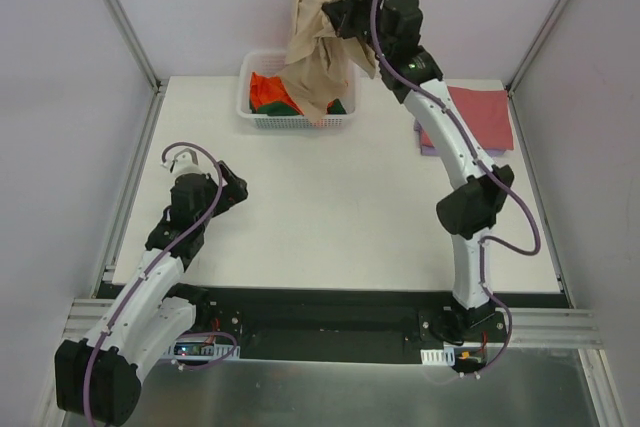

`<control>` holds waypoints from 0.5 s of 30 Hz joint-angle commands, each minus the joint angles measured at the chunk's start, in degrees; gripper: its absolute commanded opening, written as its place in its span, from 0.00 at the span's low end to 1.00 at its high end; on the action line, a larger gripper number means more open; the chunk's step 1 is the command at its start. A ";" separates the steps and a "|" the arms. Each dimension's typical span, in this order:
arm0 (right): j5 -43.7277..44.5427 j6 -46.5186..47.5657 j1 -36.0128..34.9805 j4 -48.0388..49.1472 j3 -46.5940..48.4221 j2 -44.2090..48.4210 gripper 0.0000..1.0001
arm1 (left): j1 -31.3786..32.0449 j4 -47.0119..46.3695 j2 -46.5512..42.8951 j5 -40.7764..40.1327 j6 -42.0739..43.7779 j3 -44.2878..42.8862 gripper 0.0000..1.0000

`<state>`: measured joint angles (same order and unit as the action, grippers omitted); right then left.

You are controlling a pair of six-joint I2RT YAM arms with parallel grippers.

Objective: Fold and stack the t-shirts
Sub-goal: Move the tshirt to the center of the board

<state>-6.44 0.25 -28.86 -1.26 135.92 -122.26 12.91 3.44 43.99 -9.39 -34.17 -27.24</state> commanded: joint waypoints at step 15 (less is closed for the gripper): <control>-5.02 1.95 -15.70 -4.37 -10.99 24.16 0.01 | -0.69 13.77 -16.54 -0.62 -8.80 -1.76 0.99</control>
<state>-16.75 3.53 -44.56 -7.88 130.74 -103.35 12.64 10.22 33.04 -6.68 -39.86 -27.29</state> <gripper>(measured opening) 0.038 0.990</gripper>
